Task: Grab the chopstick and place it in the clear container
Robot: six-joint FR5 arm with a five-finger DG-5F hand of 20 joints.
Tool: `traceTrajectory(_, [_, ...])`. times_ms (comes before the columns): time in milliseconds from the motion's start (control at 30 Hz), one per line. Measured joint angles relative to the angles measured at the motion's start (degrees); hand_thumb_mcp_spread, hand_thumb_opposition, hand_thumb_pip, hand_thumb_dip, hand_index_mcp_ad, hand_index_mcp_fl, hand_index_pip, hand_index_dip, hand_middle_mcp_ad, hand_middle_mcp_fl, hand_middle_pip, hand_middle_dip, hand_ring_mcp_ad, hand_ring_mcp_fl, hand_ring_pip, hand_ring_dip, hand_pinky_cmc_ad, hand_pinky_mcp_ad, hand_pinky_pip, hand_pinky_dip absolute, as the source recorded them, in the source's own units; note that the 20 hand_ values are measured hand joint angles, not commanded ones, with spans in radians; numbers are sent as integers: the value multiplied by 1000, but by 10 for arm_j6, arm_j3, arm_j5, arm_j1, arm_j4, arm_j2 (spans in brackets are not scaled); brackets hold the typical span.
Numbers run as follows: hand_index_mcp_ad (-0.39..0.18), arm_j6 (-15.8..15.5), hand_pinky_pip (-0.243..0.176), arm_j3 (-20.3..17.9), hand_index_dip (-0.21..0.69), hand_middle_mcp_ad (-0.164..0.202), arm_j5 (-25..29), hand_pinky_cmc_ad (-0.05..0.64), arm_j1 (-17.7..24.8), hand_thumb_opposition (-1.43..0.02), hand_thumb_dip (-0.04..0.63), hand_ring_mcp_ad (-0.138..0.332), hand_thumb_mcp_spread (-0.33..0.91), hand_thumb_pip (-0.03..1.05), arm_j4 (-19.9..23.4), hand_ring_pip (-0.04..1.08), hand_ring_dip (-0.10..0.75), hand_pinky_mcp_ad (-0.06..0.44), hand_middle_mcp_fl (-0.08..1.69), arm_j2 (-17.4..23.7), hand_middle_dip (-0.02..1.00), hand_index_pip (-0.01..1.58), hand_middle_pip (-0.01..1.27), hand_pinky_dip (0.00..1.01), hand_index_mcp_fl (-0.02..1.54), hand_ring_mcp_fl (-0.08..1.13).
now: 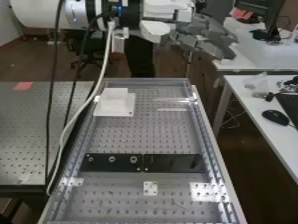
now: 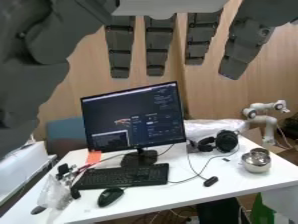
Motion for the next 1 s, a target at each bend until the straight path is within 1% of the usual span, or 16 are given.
traceTrajectory(200, [-155,-5,-47,-20,227,10,-9,464,2,-667,68,152,211,361,12,108,134,314,136,19,248,52,120,164,274,12])
traceTrajectory(300, [-155,-5,-44,-29,227,10,-6,464,4,-667,68,152,211,361,15,108,134,314,138,27,248,56,120,164,278,12])
traceTrajectory(400, [-155,-2,-44,-34,227,9,10,464,5,-667,68,152,211,361,19,108,134,314,136,29,248,56,120,164,278,12])
traceTrajectory(500, [-157,-1,-44,-43,227,9,8,464,8,-667,68,152,211,361,28,108,134,314,138,34,248,56,120,164,291,12])
traceTrajectory(600, [-164,1,-44,-46,227,5,-1,464,8,-667,70,147,204,361,34,112,134,314,138,37,251,52,120,164,291,12])
traceTrajectory(633, [-154,0,-44,-48,227,7,-2,464,8,-667,70,152,215,361,35,112,134,314,138,38,248,52,120,164,291,12])
traceTrajectory(700, [-157,1,-44,-51,227,12,-7,468,7,-667,70,148,215,361,38,112,134,312,138,41,248,52,120,164,290,12])
traceTrajectory(900, [-157,1,-44,-57,227,9,-17,464,4,-667,70,148,215,358,43,112,134,312,138,47,248,52,120,164,290,12])
traceTrajectory(967, [-162,1,-44,-59,227,5,-12,464,4,-667,70,148,215,358,44,112,134,312,138,48,248,56,120,164,290,12])
traceTrajectory(1000, [-154,1,-44,-59,227,10,-7,464,4,-667,70,152,215,358,44,112,134,312,138,49,248,56,120,164,290,12])
